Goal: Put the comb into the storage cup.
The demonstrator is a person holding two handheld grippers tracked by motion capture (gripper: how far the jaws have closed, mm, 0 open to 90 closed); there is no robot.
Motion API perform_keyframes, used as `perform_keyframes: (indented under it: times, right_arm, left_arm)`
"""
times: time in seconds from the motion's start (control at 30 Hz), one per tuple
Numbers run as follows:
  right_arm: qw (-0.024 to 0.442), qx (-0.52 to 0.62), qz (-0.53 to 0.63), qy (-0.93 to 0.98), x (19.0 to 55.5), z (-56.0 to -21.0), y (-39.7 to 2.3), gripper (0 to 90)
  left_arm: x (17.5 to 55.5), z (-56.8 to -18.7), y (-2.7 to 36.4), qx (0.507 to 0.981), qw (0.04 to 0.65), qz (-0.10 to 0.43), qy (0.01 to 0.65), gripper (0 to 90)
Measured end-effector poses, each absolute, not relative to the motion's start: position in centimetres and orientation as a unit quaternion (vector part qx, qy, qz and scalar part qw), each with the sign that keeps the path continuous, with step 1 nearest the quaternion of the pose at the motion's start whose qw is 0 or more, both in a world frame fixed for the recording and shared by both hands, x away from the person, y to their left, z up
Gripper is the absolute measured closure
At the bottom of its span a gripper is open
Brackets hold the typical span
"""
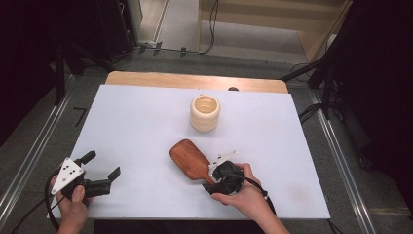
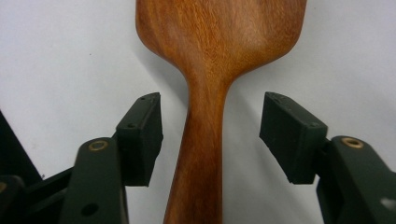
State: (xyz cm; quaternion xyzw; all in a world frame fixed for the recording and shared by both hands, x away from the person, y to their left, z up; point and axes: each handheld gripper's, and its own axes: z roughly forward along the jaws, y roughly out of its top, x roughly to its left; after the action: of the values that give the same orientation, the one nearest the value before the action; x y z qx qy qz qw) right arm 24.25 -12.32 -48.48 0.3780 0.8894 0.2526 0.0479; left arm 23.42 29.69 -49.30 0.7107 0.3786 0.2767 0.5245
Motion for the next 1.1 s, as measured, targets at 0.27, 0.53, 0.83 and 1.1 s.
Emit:
perform_keyframes:
  times: [0.27,0.53,0.83,1.1]
  right_arm:
    - [0.044,0.398,0.237,0.885,24.8,-49.1,-11.6,45.7]
    - [0.056,0.399,0.230,0.886,25.1,-49.1,-11.1,51.6]
    - [0.080,0.378,0.226,0.894,24.8,-49.2,-10.7,66.3]
    - [0.077,0.373,0.256,0.888,24.7,-49.5,-11.6,69.9]
  left_arm:
    - [23.4,-49.3,29.7,0.710,0.525,0.276,0.380,0.0]
    - [23.4,-49.3,29.7,0.710,0.525,0.276,0.380,0.0]
    - [23.4,-49.3,29.7,0.712,0.523,0.277,0.379,0.0]
    - [23.4,-49.3,29.7,0.712,0.523,0.277,0.379,0.0]
